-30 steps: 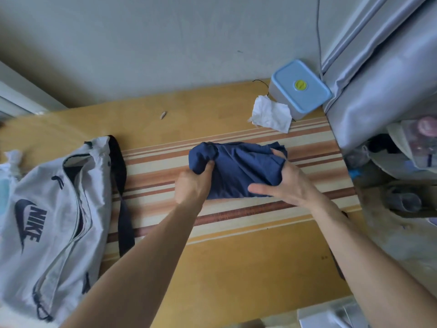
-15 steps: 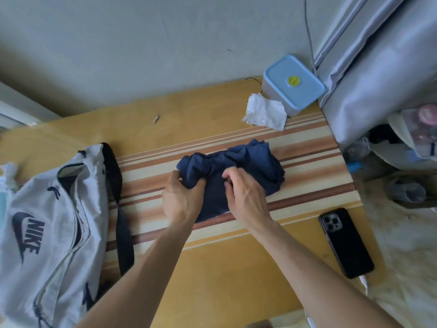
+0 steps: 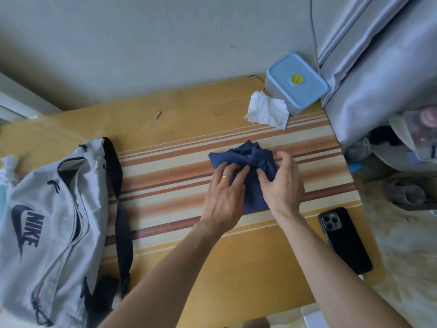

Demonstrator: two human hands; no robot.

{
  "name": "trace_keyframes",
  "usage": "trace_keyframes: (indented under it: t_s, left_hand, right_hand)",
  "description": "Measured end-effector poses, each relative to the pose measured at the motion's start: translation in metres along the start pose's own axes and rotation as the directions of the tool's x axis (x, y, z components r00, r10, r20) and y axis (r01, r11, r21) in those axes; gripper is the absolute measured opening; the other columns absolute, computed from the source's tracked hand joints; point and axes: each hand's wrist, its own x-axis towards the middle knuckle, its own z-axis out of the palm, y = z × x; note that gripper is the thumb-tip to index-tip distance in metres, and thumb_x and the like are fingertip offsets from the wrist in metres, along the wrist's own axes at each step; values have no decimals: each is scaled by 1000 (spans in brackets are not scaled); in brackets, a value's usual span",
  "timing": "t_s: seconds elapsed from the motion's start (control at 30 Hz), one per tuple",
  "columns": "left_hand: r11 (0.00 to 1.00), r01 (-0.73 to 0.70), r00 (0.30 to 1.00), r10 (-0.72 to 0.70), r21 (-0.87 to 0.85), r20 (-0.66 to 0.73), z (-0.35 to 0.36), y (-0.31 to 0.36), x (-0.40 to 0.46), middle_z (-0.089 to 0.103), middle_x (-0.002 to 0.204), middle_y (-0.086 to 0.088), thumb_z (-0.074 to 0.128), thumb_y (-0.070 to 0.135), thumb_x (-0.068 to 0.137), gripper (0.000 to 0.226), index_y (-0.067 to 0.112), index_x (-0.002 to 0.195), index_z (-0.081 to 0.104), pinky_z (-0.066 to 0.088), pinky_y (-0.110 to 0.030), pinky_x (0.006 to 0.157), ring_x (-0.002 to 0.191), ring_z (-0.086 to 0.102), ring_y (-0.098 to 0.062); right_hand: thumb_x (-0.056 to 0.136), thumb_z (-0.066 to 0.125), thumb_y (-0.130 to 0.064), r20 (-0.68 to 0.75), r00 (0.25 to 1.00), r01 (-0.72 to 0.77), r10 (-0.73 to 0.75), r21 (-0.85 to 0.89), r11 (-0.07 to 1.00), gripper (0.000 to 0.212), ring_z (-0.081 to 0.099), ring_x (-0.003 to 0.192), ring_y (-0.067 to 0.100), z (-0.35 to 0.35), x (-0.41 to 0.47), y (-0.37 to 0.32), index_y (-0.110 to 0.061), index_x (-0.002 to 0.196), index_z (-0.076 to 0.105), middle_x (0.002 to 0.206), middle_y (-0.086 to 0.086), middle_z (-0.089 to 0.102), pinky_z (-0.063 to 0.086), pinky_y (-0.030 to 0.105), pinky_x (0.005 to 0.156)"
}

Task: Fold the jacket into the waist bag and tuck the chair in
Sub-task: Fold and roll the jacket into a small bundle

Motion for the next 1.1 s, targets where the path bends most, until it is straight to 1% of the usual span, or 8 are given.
trace_keyframes:
  t_s: [0.07, 0.13, 0.2, 0.37, 0.7, 0.87, 0.97, 1.1]
  left_hand:
    - [981, -34, 998, 22, 193, 63, 8, -2, 8, 24, 166, -14, 38, 30, 102, 54, 24, 156, 34, 17, -52, 125, 155, 14, -40]
    - [965, -29, 987, -14, 261, 161, 18, -6, 20, 0, 171, -11, 40, 41, 99, 66, 28, 160, 17, 11, -53, 126, 157, -4, -37]
    - [939, -31, 966, -61, 343, 253, 28, -11, 28, -16, 170, -8, 40, 53, 97, 82, 26, 162, -2, 8, -53, 126, 156, -17, -33]
    - [939, 1, 979, -72, 344, 193, 52, -17, 27, -23, 168, -8, 35, 40, 102, 77, 22, 162, -10, 9, -54, 125, 155, -22, -30]
    - [947, 66, 976, -126, 315, 176, 51, -6, 28, -25, 168, -8, 19, 42, 101, 71, 26, 161, -15, 5, -50, 127, 154, -24, -28]
    - [957, 211, 959, -242, 197, 148, 52, 10, 5, 2, 172, -6, 1, 44, 100, 63, 32, 163, 1, 14, -44, 127, 154, -22, -35]
    - [956, 269, 959, -276, -120, -55, 48, 37, -22, 29, 163, -2, 28, 29, 106, 49, 23, 153, 41, 28, -52, 121, 154, 9, -40]
    - [550, 615, 686, -727, -565, 38, 33, 56, -59, 28, 151, -2, 62, 29, 95, 57, 35, 148, 41, 42, -38, 107, 133, 41, -24]
  right_hand:
    - [94, 63, -29, -48, 964, 249, -262, -184, 951, 43, 57, 115, 33, 4, 6, 4, -15, 134, 56, 130, 11, 61, 51, 49, 90]
    - [102, 46, -33, 90, 888, 457, -450, -276, 846, 43, 48, 131, 36, 12, 8, 5, -17, 142, 54, 150, 14, 50, 43, 51, 106]
    - [105, 33, -41, 285, 826, 560, -487, -313, 767, 52, 33, 148, 36, 23, 6, 11, -23, 153, 43, 163, 12, 34, 32, 53, 117]
    - [107, 20, -48, 387, 788, 598, -478, -300, 743, 56, 10, 157, 30, 44, 13, 46, -34, 161, 20, 171, 4, 12, 23, 54, 122]
    - [106, 7, -51, 352, 825, 525, -442, -189, 830, 58, 10, 158, 27, 54, 18, 53, -35, 161, 19, 171, 6, 12, 22, 50, 124]
    - [102, 0, -60, 378, 835, 462, -400, -87, 882, 63, 10, 158, 26, 40, 1, 50, -41, 159, 19, 171, 4, 13, 18, 47, 126]
    - [104, 2, -58, 376, 840, 428, -390, -18, 904, 62, 8, 158, 24, 33, -28, 62, -37, 160, 21, 171, 2, 14, 20, 46, 126]
    - [107, 16, -51, 369, 842, 420, -394, 13, 908, 56, 11, 158, 24, 24, -70, 88, -34, 160, 21, 170, 2, 16, 27, 48, 123]
